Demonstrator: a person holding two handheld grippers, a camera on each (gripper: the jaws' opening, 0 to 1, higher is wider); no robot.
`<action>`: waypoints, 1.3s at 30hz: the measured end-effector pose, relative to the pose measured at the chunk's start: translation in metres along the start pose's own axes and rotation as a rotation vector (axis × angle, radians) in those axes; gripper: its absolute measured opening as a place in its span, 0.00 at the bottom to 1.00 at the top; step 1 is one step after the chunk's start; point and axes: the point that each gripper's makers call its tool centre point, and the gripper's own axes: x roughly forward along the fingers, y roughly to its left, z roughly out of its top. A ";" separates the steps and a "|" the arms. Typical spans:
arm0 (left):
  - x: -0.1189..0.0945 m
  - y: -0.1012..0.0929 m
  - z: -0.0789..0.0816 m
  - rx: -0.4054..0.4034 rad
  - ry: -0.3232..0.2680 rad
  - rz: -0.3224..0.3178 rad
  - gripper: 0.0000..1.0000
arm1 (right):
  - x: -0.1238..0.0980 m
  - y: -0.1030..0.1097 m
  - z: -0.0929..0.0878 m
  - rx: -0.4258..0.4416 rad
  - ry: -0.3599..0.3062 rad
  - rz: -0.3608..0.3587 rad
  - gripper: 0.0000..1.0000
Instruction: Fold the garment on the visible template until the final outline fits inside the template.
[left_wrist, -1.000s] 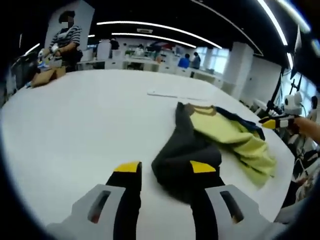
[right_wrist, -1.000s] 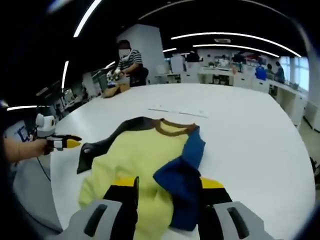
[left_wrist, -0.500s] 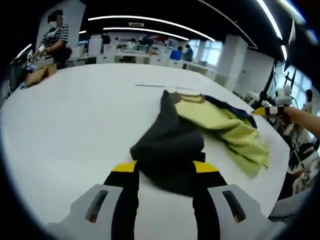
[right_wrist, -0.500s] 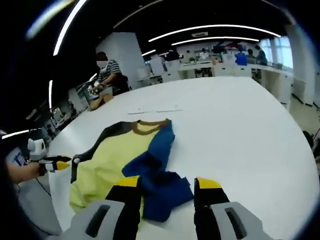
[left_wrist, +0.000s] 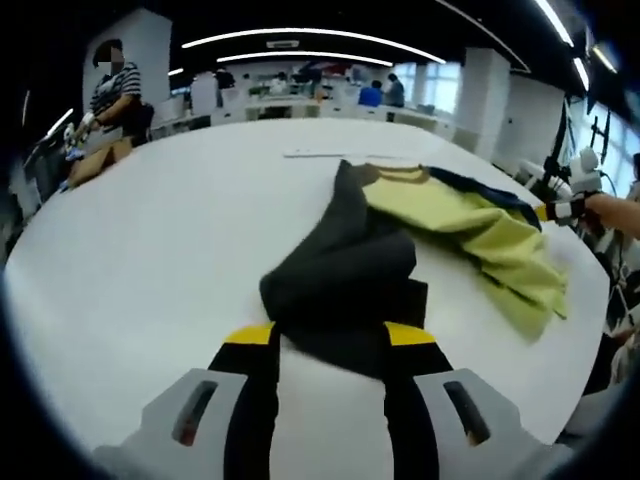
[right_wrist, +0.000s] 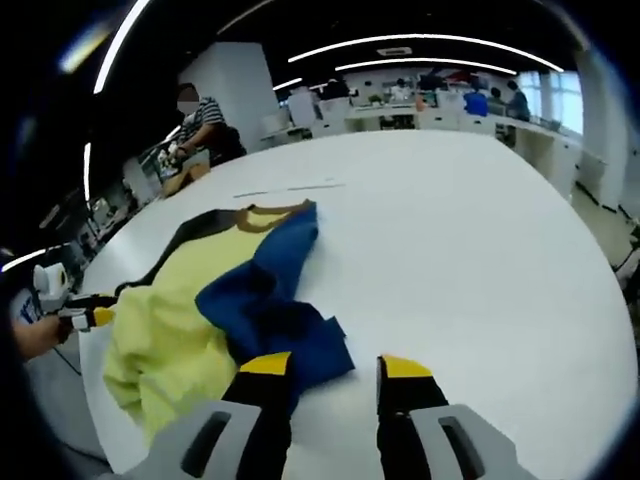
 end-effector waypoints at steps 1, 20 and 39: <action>0.001 -0.001 -0.001 0.000 0.003 0.002 0.37 | 0.001 0.000 0.000 -0.001 0.000 0.001 0.28; 0.004 0.006 -0.010 -0.030 0.038 0.075 0.24 | 0.008 -0.008 -0.003 0.014 -0.008 -0.008 0.13; 0.011 -0.004 -0.007 -0.026 0.045 0.113 0.00 | 0.009 -0.011 -0.010 -0.136 0.017 -0.082 0.00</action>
